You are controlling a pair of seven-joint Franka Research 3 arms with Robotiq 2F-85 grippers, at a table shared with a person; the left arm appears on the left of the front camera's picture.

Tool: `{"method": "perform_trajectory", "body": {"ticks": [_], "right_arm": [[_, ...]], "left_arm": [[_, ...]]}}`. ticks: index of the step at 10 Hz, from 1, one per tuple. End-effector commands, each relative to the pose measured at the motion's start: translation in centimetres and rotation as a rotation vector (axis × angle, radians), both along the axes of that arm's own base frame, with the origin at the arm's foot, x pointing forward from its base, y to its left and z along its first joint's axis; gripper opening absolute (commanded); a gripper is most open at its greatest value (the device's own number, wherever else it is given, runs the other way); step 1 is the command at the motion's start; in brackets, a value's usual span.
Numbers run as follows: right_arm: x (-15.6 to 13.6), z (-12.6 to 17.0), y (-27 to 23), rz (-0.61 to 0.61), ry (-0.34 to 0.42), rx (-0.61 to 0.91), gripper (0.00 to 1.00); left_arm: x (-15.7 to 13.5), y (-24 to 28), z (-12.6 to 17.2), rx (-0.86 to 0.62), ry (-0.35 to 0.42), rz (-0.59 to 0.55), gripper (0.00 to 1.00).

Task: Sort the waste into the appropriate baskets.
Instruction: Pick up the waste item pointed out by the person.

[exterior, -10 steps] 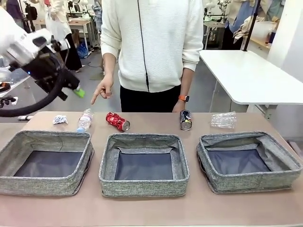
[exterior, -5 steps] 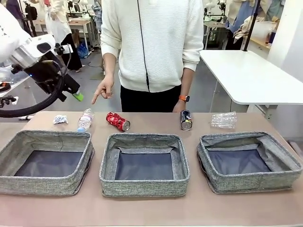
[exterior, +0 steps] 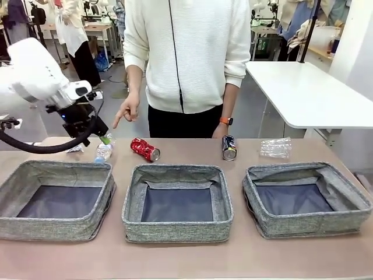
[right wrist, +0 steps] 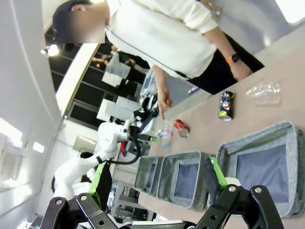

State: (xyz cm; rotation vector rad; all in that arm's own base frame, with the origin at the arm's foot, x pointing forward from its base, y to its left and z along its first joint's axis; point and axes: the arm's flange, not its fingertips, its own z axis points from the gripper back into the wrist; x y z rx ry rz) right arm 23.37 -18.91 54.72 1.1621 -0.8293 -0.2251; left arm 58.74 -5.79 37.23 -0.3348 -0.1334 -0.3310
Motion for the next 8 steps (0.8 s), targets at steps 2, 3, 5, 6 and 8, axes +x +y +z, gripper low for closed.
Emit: {"method": "perform_trajectory", "body": {"ticks": [2, 3, 5, 6, 8], "right_arm": [[0.3, 0.3, -0.1, 0.000, -0.037, -0.003, 1.00], [0.3, 0.3, -0.1, 0.000, -0.037, -0.003, 1.00], [0.3, 0.3, -0.1, 0.000, -0.037, -0.003, 1.00], [0.3, 0.3, -0.1, 0.000, -0.037, -0.003, 1.00], [0.3, 0.3, -0.1, 0.000, -0.037, -0.003, 1.00]], "left_arm": [[3.2, 0.2, -0.2, 0.011, -0.008, 0.079, 1.00], [3.7, -0.1, -1.1, 0.033, -0.029, 0.108, 1.00], [4.4, -0.8, -2.2, 0.088, -0.070, 0.150, 1.00], [4.5, -1.2, -2.8, 0.108, -0.092, 0.180, 1.00], [4.7, -1.8, -3.8, 0.139, -0.099, 0.203, 1.00]]}}
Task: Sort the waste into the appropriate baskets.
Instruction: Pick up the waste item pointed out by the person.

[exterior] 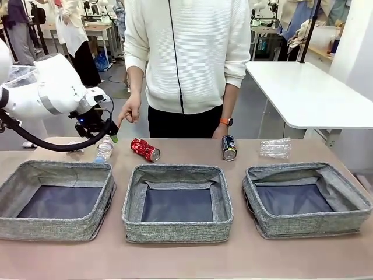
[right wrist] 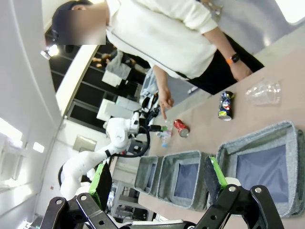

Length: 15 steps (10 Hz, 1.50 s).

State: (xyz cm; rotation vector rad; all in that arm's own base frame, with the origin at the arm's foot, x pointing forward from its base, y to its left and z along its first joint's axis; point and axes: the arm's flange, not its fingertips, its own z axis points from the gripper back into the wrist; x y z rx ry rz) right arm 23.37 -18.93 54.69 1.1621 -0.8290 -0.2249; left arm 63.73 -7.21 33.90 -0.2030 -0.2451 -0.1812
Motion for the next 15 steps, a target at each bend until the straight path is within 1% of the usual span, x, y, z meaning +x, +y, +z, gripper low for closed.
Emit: {"method": "perform_trajectory", "body": {"ticks": [1, 4, 5, 6, 7, 8, 9, 10, 15], "right_arm": [[0.3, 0.3, -0.1, -0.001, -0.037, -0.003, 1.00], [0.3, 0.3, -0.1, -0.001, -0.037, -0.003, 1.00], [0.3, 0.3, -0.1, -0.001, -0.037, -0.003, 1.00], [0.3, 0.3, -0.1, -0.001, -0.037, -0.003, 1.00], [0.3, 0.3, -0.1, -0.001, -0.037, -0.003, 1.00], [0.3, 0.3, -0.1, -0.001, -0.037, -0.003, 1.00], [0.3, 0.3, -0.1, -0.001, -0.037, -0.003, 1.00], [0.3, 0.3, -0.1, -0.001, -0.037, -0.003, 1.00], [0.3, 0.3, -0.1, -0.001, -0.037, -0.003, 1.00]], "left_arm": [[-0.3, -0.4, -0.9, 0.042, 0.021, 0.030, 1.00], [-0.6, -0.8, -1.6, 0.061, 0.033, 0.024, 1.00], [-0.5, -0.7, -1.7, 0.079, 0.039, 0.024, 0.40], [-0.6, -0.6, -1.7, 0.081, 0.033, 0.024, 0.40], [-0.5, -0.6, -1.7, 0.103, 0.015, 0.029, 0.00], [-0.6, -0.7, -1.7, 0.111, 0.012, 0.033, 0.36], [-0.6, -0.7, -1.7, 0.119, 0.007, 0.038, 0.00], [-0.8, -0.6, -1.6, 0.122, 0.019, 0.050, 0.00], [-1.4, 0.2, -0.8, 0.087, 0.031, 0.082, 0.00]]}}
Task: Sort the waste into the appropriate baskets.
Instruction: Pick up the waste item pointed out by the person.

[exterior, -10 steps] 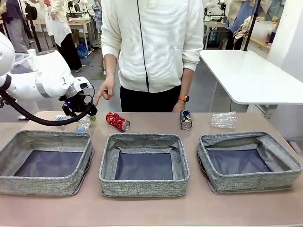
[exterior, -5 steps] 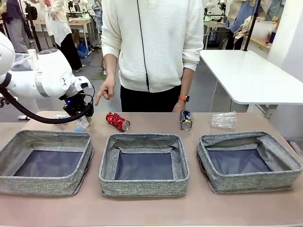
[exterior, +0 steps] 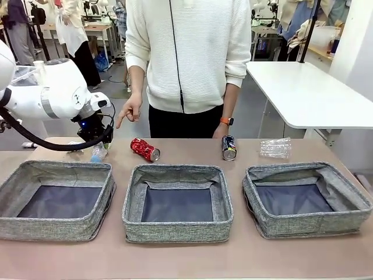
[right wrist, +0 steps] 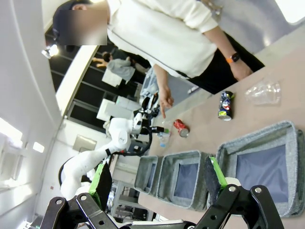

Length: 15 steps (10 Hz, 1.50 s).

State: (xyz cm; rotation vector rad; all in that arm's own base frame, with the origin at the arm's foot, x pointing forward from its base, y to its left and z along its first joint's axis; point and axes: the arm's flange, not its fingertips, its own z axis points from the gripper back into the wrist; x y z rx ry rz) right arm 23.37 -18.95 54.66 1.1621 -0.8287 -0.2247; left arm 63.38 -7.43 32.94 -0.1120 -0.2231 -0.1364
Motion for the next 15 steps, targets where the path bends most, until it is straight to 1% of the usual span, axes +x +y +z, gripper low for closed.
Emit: {"method": "perform_trajectory", "body": {"ticks": [1, 2, 3, 4, 5, 6, 7, 8, 9, 10, 11, 13, 14, 15], "right_arm": [[0.3, 0.3, 0.0, -0.001, -0.037, -0.002, 1.00], [0.3, 0.3, 0.0, -0.001, -0.037, -0.002, 1.00], [0.3, 0.3, 0.0, -0.001, -0.037, -0.002, 1.00], [0.3, 0.3, 0.0, -0.001, -0.037, -0.002, 1.00], [0.3, 0.3, 0.0, -0.001, -0.037, -0.002, 1.00], [0.3, 0.3, 0.0, -0.001, -0.037, -0.002, 1.00], [0.3, 0.3, 0.0, -0.001, -0.037, -0.002, 1.00], [0.3, 0.3, 0.0, -0.001, -0.037, -0.002, 1.00], [0.3, 0.3, 0.0, -0.001, -0.037, -0.002, 1.00], [0.3, 0.3, 0.0, -0.001, -0.037, -0.002, 1.00], [0.3, 0.3, 0.0, -0.001, -0.037, -0.002, 1.00], [0.3, 0.3, 0.0, -0.001, -0.037, -0.002, 1.00], [0.3, 0.3, 0.0, -0.001, -0.037, -0.002, 1.00], [0.3, 0.3, 0.0, -0.001, -0.037, -0.002, 1.00]], "left_arm": [[-1.2, 1.1, 1.0, -0.015, 0.010, 0.064, 0.00], [-1.9, 2.0, 3.1, -0.043, -0.016, 0.114, 0.00], [-3.6, 2.6, 7.3, -0.094, -0.055, 0.170, 0.00], [-7.0, 2.4, 13.4, -0.183, -0.043, 0.251, 0.00], [-11.3, 1.6, 17.9, -0.254, -0.041, 0.281, 0.00], [-16.5, 0.5, 20.2, -0.233, -0.041, 0.143, 0.00], [-21.5, -1.0, 20.2, -0.135, -0.115, 0.157, 0.00], [-26.0, -2.5, 18.8, -0.050, -0.029, -0.096, 0.00], [-26.8, -2.3, 18.1, -0.034, 0.023, -0.166, 0.00], [-25.3, -0.4, 17.4, -0.084, 0.088, -0.228, 0.00], [-25.8, -3.0, 19.6, -0.098, 0.003, -0.040, 0.00], [-25.8, -3.0, 19.6, -0.098, 0.003, -0.040, 0.00], [-27.3, -2.7, 18.4, -0.089, 0.042, -0.115, 0.24], [-27.6, -4.8, 19.7, -0.102, 0.058, -0.059, 0.24]]}}
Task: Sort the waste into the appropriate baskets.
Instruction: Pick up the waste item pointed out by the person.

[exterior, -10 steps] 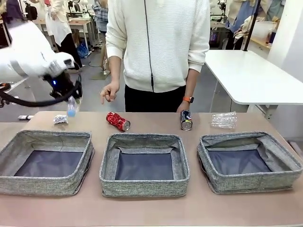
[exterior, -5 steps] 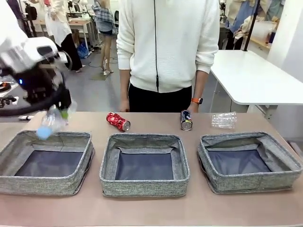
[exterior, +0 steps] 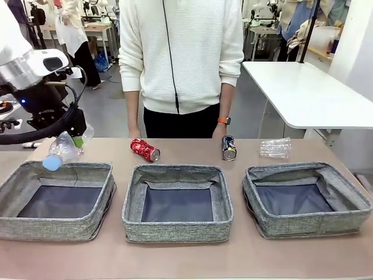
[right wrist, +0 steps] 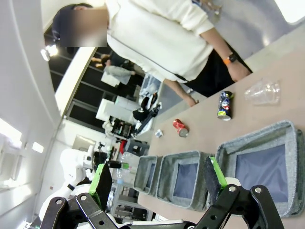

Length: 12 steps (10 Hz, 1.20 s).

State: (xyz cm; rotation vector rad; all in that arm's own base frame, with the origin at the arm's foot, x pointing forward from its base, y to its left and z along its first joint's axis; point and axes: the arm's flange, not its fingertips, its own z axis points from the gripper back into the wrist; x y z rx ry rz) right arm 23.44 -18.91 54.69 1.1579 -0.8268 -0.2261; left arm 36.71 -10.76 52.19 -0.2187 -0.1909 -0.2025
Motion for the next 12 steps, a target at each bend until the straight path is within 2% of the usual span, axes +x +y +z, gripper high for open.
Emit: {"method": "perform_trajectory", "body": {"ticks": [1, 2, 3, 4, 5, 6, 7, 8, 9, 11, 12], "right_arm": [[0.3, 0.3, -0.1, 0.000, -0.040, 0.001, 1.00], [0.3, 0.3, -0.1, 0.000, -0.040, 0.001, 1.00], [0.3, 0.3, -0.1, 0.000, -0.040, 0.001, 1.00], [0.3, 0.3, -0.1, 0.000, -0.040, 0.001, 1.00], [0.3, 0.3, -0.1, 0.000, -0.040, 0.001, 1.00], [0.3, 0.3, -0.1, 0.000, -0.040, 0.001, 1.00], [0.3, 0.3, -0.1, 0.000, -0.040, 0.001, 1.00], [0.3, 0.3, -0.1, 0.000, -0.040, 0.001, 1.00], [0.3, 0.3, -0.1, 0.000, -0.040, 0.001, 1.00], [0.3, 0.3, -0.1, 0.000, -0.040, 0.001, 1.00], [0.3, 0.3, -0.1, 0.000, -0.040, 0.001, 1.00]], "left_arm": [[-1.3, -4.2, 3.5, -0.010, -0.008, 0.007, 0.24], [-1.8, -7.7, 7.4, 0.003, 0.000, 0.081, 0.24], [-1.7, -12.7, 11.5, -0.024, 0.048, 0.120, 0.24], [-1.2, -17.1, 13.7, -0.025, 0.159, 0.193, 0.24], [-0.4, -20.5, 14.9, 0.038, 0.205, 0.239, 0.24], [0.5, -23.2, 16.0, 0.036, 0.251, 0.211, 0.24], [1.6, -25.9, 17.2, 0.050, 0.238, 0.233, 0.24], [2.3, -28.1, 18.3, 0.038, 0.243, 0.206, 0.24], [3.0, -29.6, 19.3, 0.037, 0.261, 0.185, 0.24], [4.9, -30.0, 21.6, 0.021, 0.288, 0.220, 0.24], [5.1, -29.8, 22.3, 0.013, 0.319, 0.166, 0.24]]}}
